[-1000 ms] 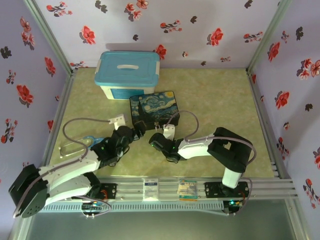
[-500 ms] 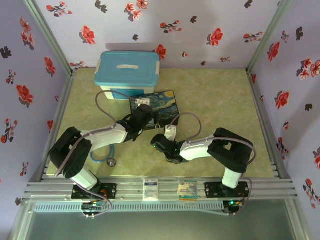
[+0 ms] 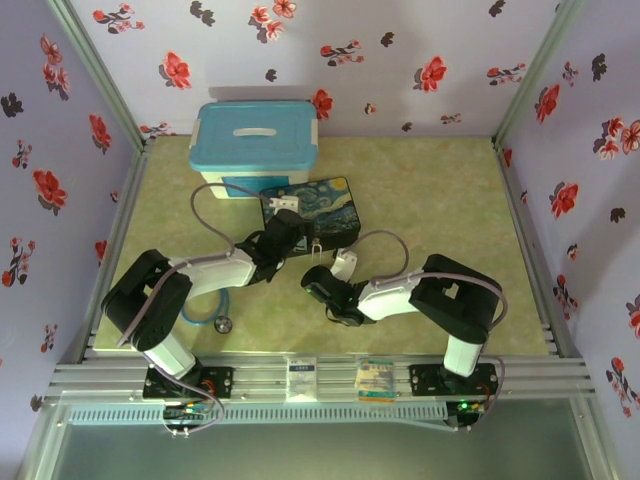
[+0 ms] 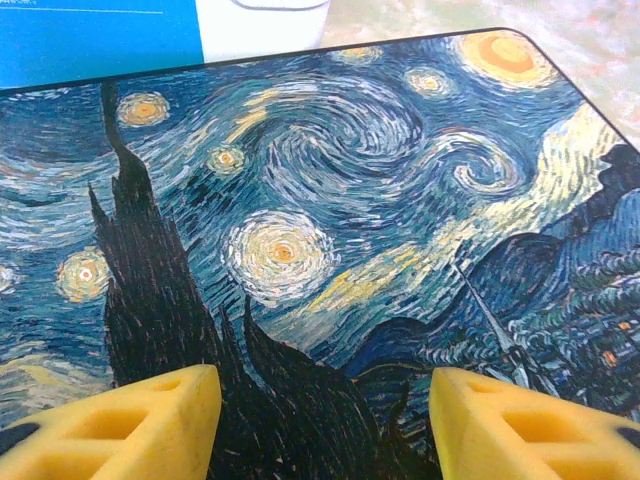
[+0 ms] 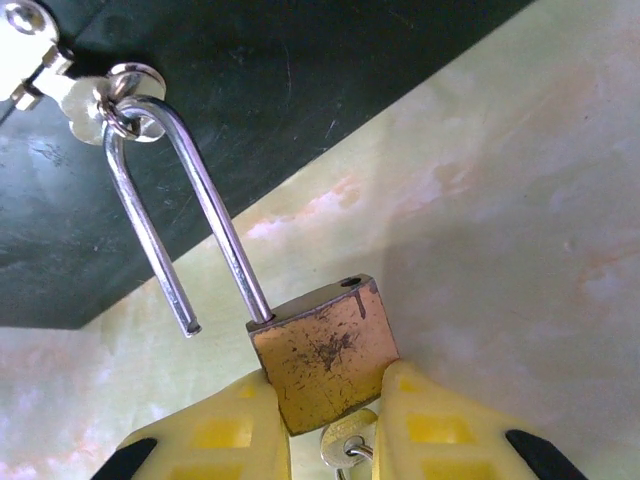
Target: Unlock a padlock with a key
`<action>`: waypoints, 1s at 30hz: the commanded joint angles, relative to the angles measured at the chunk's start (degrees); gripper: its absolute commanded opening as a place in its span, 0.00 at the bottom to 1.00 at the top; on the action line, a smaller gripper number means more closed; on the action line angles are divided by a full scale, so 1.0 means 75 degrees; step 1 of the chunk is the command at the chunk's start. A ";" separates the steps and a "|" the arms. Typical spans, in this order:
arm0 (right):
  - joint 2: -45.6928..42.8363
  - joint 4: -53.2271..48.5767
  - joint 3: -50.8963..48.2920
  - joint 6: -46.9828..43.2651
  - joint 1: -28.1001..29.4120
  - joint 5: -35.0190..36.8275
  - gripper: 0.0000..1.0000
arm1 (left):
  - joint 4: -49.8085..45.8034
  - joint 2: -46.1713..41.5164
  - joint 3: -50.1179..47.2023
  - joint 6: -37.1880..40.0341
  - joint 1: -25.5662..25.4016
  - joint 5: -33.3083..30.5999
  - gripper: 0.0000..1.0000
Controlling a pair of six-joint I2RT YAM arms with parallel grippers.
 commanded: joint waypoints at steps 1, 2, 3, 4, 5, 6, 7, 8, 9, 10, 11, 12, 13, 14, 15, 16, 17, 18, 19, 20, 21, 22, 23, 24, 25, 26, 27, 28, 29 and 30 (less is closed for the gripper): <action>0.0815 0.0445 0.0296 0.0749 -0.0179 -0.1372 0.09 | -0.0283 0.0264 -0.0392 -0.0028 0.0051 0.0349 0.58; 0.0841 0.0365 0.0375 0.0735 -0.0170 -0.1372 0.09 | -0.0283 0.0264 -0.0395 -0.0012 0.0052 0.0345 0.57; 0.0852 0.0351 0.0417 0.0756 -0.0179 -0.1363 0.09 | -0.0293 0.0266 -0.0395 0.0001 0.0049 0.0355 0.57; 0.0860 0.0395 0.0409 0.0763 -0.0176 -0.1346 0.08 | -0.0295 0.0268 -0.0395 0.0006 0.0052 0.0354 0.57; 0.0861 0.0402 0.0409 0.0769 -0.0179 -0.1343 0.08 | -0.0306 0.0264 -0.0390 0.0029 0.0052 0.0352 0.57; 0.0839 0.0366 0.0420 0.0763 -0.0199 -0.1354 0.08 | -0.0328 0.0247 -0.0407 0.0038 0.0052 0.0355 0.57; 0.0812 0.0354 0.0408 0.0747 -0.0212 -0.1332 0.08 | -0.0324 0.0242 -0.0418 0.0036 0.0052 0.0355 0.57; 0.0774 0.0343 0.0372 0.0744 -0.0215 -0.1314 0.08 | -0.0302 0.0217 -0.0452 0.0027 0.0047 0.0355 0.57; 0.0737 0.0461 0.0285 0.0746 -0.0239 -0.1313 0.07 | -0.0273 0.0200 -0.0486 0.0050 0.0050 0.0349 0.57; 0.0715 0.0784 0.0157 0.0734 -0.0271 -0.1331 0.06 | -0.0254 0.0194 -0.0501 0.0063 0.0053 0.0360 0.56; 0.0708 0.1313 -0.0074 0.0757 -0.0339 -0.1374 0.05 | -0.0248 0.0194 -0.0512 0.0085 0.0052 0.0355 0.56; 0.0725 0.2038 -0.0342 0.0695 -0.0415 -0.1372 0.03 | -0.0259 0.0194 -0.0513 0.0114 0.0047 0.0354 0.56; 0.0782 0.2687 -0.0570 0.0553 -0.0484 -0.1649 0.02 | -0.0260 0.0210 -0.0510 0.0120 0.0051 0.0355 0.56; 0.0799 0.3295 -0.0786 0.0499 -0.0556 -0.1723 0.00 | -0.0260 0.0205 -0.0535 0.0138 0.0052 0.0359 0.55; 0.0813 0.3766 -0.0974 0.0414 -0.0626 -0.1794 0.00 | -0.0261 0.0205 -0.0558 0.0121 0.0043 0.0360 0.55; 0.0810 0.4071 -0.1079 0.0268 -0.0687 -0.1902 0.00 | -0.0238 0.0198 -0.0582 0.0128 0.0052 0.0355 0.54; 0.0793 0.4265 -0.1154 0.0142 -0.0746 -0.2019 0.00 | -0.0204 0.0194 -0.0626 0.0126 0.0047 0.0364 0.54; 0.0778 0.4451 -0.1210 -0.0007 -0.0817 -0.2171 0.00 | -0.0161 0.0194 -0.0670 0.0121 0.0049 0.0363 0.54; 0.0780 0.4688 -0.1277 -0.0119 -0.0864 -0.2304 0.00 | -0.0129 0.0203 -0.0709 0.0123 0.0048 0.0356 0.53; 0.0776 0.4970 -0.1378 -0.0178 -0.0923 -0.2401 0.00 | -0.0131 0.0216 -0.0726 0.0154 0.0046 0.0357 0.51; 0.0769 0.5168 -0.1477 -0.0192 -0.0973 -0.2450 0.00 | -0.0142 0.0243 -0.0725 0.0179 0.0049 0.0355 0.51; 0.0757 0.5278 -0.1540 -0.0176 -0.1018 -0.2465 0.00 | -0.0154 0.0269 -0.0733 0.0190 0.0045 0.0361 0.51; 0.0760 0.5382 -0.1607 -0.0126 -0.1073 -0.2504 0.00 | -0.0165 0.0284 -0.0735 0.0202 0.0046 0.0355 0.51; 0.0798 0.5636 -0.1670 -0.0122 -0.1105 -0.2548 0.00 | -0.0172 0.0307 -0.0724 0.0225 0.0049 0.0339 0.51; 0.0849 0.5884 -0.1729 -0.0111 -0.1127 -0.2555 0.00 | -0.0176 0.0319 -0.0722 0.0254 0.0050 0.0343 0.51; 0.0952 0.6198 -0.1758 -0.0077 -0.1140 -0.2592 0.00 | -0.0178 0.0336 -0.0732 0.0282 0.0048 0.0344 0.49; 0.1083 0.6475 -0.1748 0.0013 -0.1152 -0.2606 0.00 | -0.0178 0.0343 -0.0734 0.0319 0.0041 0.0324 0.48; 0.1226 0.6648 -0.1713 0.0141 -0.1153 -0.2639 0.00 | -0.0178 0.0349 -0.0743 0.0336 0.0038 0.0310 0.47; 0.1371 0.6932 -0.1680 0.0274 -0.1141 -0.2688 0.00 | -0.0175 0.0346 -0.0757 0.0345 0.0045 0.0298 0.47; 0.1511 0.7231 -0.1678 0.0375 -0.1121 -0.2722 0.00 | -0.0188 0.0343 -0.0767 0.0373 0.0042 0.0273 0.47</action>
